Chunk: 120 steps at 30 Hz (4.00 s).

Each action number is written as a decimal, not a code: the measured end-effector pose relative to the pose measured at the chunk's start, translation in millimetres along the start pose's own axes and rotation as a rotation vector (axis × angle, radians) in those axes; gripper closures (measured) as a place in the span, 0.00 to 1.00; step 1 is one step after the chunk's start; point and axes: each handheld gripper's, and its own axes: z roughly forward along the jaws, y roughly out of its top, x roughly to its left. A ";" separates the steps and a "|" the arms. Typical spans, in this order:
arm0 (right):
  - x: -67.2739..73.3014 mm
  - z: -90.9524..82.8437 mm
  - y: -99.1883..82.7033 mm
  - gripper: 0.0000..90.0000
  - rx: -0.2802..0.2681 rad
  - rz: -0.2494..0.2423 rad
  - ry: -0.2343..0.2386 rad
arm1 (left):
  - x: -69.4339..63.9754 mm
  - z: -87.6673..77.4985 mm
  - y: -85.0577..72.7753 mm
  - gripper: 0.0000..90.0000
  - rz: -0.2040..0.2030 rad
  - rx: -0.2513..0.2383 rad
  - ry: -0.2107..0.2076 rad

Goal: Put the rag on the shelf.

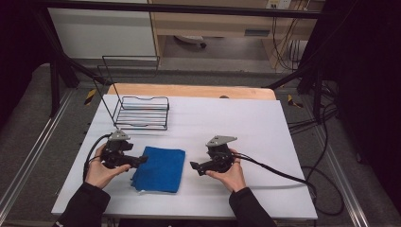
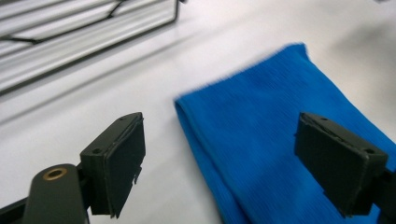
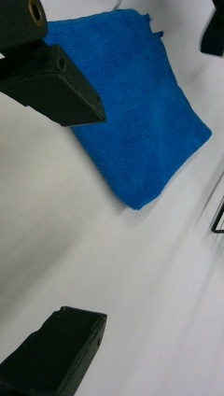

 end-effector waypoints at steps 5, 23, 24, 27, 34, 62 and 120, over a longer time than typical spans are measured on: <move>-1.8 -5.2 -9.3 0.06 -0.010 0.020 -0.009 | 8.3 18.8 7.4 0.25 -0.018 0.024 0.062; -1.6 -4.3 -15.9 0.05 -0.003 0.039 -0.008 | 13.7 54.5 -1.5 0.63 -0.067 0.076 0.015; -1.7 -4.4 -15.9 0.05 -0.004 0.037 -0.006 | 13.4 54.2 -2.3 0.65 -0.066 0.072 0.016; -1.3 -4.5 -15.5 0.05 -0.004 0.047 -0.005 | 11.7 53.1 -3.0 0.71 -0.066 0.080 0.001; -1.5 -2.3 -15.4 0.07 -0.004 0.065 -0.001 | 4.9 53.1 -4.5 0.87 -0.060 0.081 -0.006; 10.6 73.6 17.1 0.66 0.058 0.190 -0.006 | 2.9 53.8 -10.7 0.90 -0.008 0.038 0.000; 32.9 14.2 69.5 0.97 -0.207 0.016 0.058 | -4.1 -36.4 0.7 0.94 -0.043 -0.331 -0.024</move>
